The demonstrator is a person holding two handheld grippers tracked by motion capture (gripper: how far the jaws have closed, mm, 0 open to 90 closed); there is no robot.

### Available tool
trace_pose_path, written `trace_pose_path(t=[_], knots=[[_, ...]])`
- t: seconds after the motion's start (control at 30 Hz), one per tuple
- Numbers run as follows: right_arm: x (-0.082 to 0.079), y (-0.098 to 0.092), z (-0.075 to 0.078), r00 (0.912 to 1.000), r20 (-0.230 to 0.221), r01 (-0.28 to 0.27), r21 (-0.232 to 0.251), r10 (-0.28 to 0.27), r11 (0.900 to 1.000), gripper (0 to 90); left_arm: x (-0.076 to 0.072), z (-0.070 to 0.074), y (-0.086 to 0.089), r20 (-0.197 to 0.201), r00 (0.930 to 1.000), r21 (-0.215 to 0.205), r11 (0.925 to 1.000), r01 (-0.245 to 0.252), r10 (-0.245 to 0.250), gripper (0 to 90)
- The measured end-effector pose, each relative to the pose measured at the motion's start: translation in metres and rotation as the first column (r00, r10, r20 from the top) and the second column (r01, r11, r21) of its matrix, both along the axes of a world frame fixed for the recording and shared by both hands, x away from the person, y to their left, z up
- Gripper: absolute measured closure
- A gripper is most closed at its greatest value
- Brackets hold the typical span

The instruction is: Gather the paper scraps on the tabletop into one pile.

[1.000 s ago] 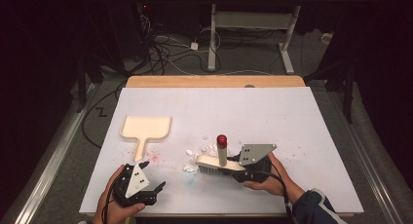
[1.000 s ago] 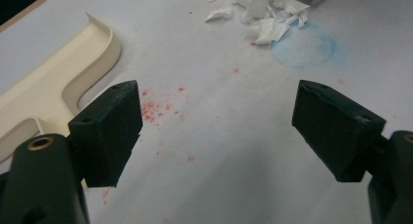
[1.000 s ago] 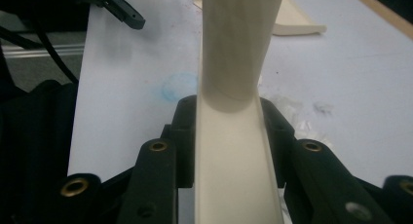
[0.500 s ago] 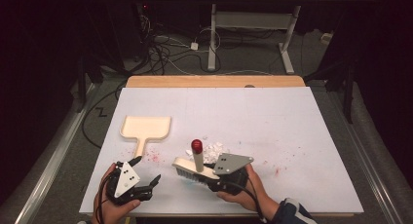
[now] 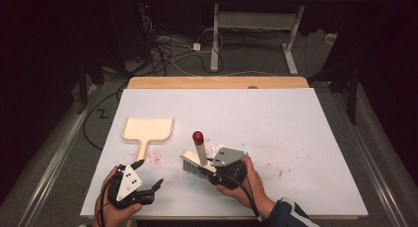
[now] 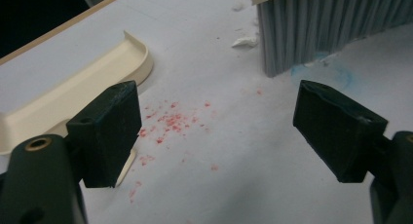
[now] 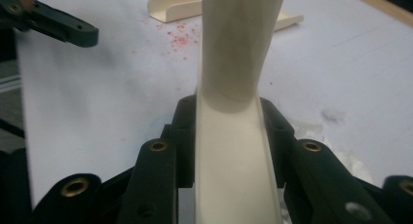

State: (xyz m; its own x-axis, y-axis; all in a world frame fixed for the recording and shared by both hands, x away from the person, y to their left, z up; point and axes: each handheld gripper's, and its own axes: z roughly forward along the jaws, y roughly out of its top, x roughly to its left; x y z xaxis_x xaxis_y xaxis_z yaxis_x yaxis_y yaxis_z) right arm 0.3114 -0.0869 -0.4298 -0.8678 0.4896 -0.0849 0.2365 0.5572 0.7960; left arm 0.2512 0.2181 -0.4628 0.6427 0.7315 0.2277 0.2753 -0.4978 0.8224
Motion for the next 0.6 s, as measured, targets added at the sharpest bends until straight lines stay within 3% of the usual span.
trace_pose_path(t=[0.1, 0.2, 0.37, 0.47, 0.6], knots=[[-0.003, -0.008, 0.009, 0.9998, 0.019, 0.008, 0.007, -0.009, 1.000, 68.3, 0.001, 0.000, -0.002, -0.001, 1.0000, 0.009, 1.0000, 0.003, -0.003, 17.1], [-0.006, -0.019, 0.025, 0.9996, 0.026, -0.007, 0.055, 0.005, 0.998, 68.3, 0.000, 0.000, -0.002, -0.003, 1.0000, 0.012, 0.9999, 0.008, -0.008, 17.1], [-0.005, -0.041, 0.054, 0.9981, 0.059, 0.011, 0.131, -0.019, 0.991, 68.3, 0.001, -0.001, -0.003, -0.009, 0.9999, 0.011, 0.9999, 0.012, -0.012, 17.1], [-0.002, -0.050, 0.063, 0.9953, 0.083, 0.037, 0.154, -0.050, 0.987, 68.3, 0.002, -0.001, -0.003, -0.010, 0.9999, 0.014, 0.9998, 0.014, -0.014, 17.1], [0.008, -0.057, 0.069, 0.9900, 0.115, 0.065, 0.149, -0.082, 0.987, 68.2, 0.002, -0.001, -0.003, -0.015, 0.9998, 0.015, 0.9998, 0.016, -0.016, 17.1]])
